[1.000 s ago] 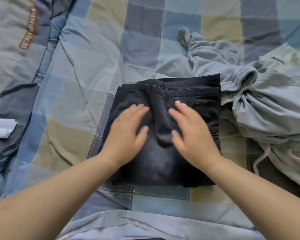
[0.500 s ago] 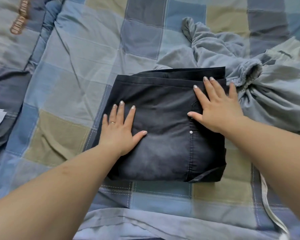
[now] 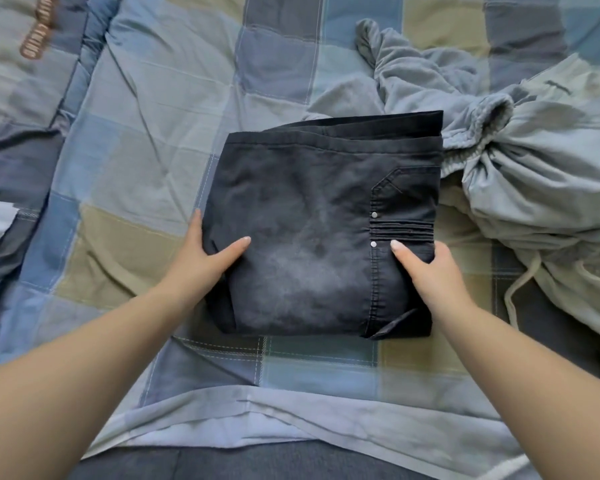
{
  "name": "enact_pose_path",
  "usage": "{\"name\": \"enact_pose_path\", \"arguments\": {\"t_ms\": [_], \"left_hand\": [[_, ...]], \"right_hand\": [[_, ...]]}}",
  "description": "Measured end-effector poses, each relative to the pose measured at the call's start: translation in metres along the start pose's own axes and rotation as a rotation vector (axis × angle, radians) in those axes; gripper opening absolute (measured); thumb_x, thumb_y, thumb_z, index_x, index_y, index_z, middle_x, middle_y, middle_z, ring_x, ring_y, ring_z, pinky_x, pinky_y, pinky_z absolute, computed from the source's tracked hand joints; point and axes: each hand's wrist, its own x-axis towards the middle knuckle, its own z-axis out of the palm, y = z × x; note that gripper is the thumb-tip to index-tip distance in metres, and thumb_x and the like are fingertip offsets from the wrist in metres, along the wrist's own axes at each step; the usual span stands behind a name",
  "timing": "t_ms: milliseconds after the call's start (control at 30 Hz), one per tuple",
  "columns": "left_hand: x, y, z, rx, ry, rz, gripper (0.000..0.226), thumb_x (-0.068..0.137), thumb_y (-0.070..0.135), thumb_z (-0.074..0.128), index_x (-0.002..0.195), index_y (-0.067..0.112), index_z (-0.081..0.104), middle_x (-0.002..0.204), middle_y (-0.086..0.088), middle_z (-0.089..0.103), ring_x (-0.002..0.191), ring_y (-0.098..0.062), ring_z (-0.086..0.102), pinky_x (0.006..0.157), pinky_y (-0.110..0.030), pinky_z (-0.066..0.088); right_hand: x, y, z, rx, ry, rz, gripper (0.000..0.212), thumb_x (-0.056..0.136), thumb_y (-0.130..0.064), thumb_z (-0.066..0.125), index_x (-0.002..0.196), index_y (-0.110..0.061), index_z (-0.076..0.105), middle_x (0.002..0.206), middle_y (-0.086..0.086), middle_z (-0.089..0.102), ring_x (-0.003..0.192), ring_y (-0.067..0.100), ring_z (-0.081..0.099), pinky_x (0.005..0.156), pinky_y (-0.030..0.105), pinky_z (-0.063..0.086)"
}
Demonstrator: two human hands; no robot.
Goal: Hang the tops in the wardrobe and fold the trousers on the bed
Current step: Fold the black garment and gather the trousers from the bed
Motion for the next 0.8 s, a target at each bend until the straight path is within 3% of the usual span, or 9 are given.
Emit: {"name": "enact_pose_path", "arguments": {"t_ms": [100,167,267,400,567,633,800], "left_hand": [[-0.001,0.008,0.017,-0.098,-0.065,-0.086,0.085,0.062,0.05,0.081,0.135,0.029,0.043,0.124,0.015,0.062,0.111,-0.006,0.061,0.097,-0.032,0.049],[-0.008,0.013,0.025,-0.151,-0.143,-0.161,0.078,0.063,0.047,0.084,0.131,0.027,0.05,0.119,0.008,0.067,0.104,-0.012,0.066,0.089,-0.032,0.054],[-0.022,0.018,0.03,-0.195,-0.211,-0.246,0.049,0.069,0.042,0.081,0.112,0.025,0.065,0.1,0.008,0.074,0.088,-0.01,0.071,0.07,-0.024,0.056],[-0.054,0.016,0.031,-0.194,-0.09,-0.213,0.044,0.068,0.036,0.084,0.107,0.024,0.067,0.097,0.009,0.075,0.089,-0.01,0.071,0.078,-0.03,0.053],[-0.106,0.036,0.021,-0.184,-0.052,-0.128,0.038,0.069,0.034,0.084,0.103,0.028,0.067,0.094,0.016,0.073,0.085,-0.002,0.07,0.069,-0.021,0.051],[-0.131,0.049,0.011,-0.167,-0.058,-0.1,0.04,0.065,0.035,0.085,0.1,0.032,0.067,0.094,0.021,0.072,0.084,0.002,0.068,0.065,-0.017,0.051],[-0.191,0.111,-0.029,-0.17,-0.083,-0.041,0.061,0.054,0.047,0.083,0.109,0.032,0.064,0.103,0.018,0.071,0.093,-0.001,0.068,0.074,-0.023,0.051]], "right_hand": [[0.004,0.004,0.002,0.111,-0.083,0.095,0.036,0.076,-0.039,0.075,0.104,-0.019,0.067,0.1,-0.006,0.071,0.095,0.014,0.066,0.089,0.032,0.051],[-0.001,0.008,0.0,0.159,-0.183,0.145,0.027,0.076,-0.036,0.075,0.098,-0.021,0.07,0.098,-0.007,0.073,0.093,0.014,0.068,0.085,0.032,0.052],[-0.017,0.013,-0.003,0.203,-0.252,0.161,0.021,0.078,-0.03,0.074,0.097,-0.021,0.071,0.097,-0.008,0.074,0.089,0.01,0.07,0.072,0.025,0.051],[-0.052,0.021,-0.014,0.252,-0.179,0.126,0.013,0.08,-0.021,0.073,0.092,-0.02,0.069,0.092,-0.01,0.074,0.085,0.007,0.069,0.07,0.022,0.05],[-0.107,0.013,-0.035,0.28,-0.158,0.11,0.011,0.081,-0.019,0.071,0.092,-0.021,0.068,0.092,-0.01,0.073,0.086,0.008,0.068,0.07,0.023,0.049],[-0.137,0.011,-0.044,0.301,-0.173,0.115,0.01,0.082,-0.019,0.071,0.091,-0.023,0.069,0.091,-0.01,0.074,0.085,0.008,0.069,0.068,0.021,0.05],[-0.206,-0.038,-0.077,0.375,-0.171,0.072,0.013,0.082,-0.019,0.07,0.085,-0.031,0.074,0.093,-0.01,0.074,0.084,0.006,0.07,0.064,0.015,0.051]]}}
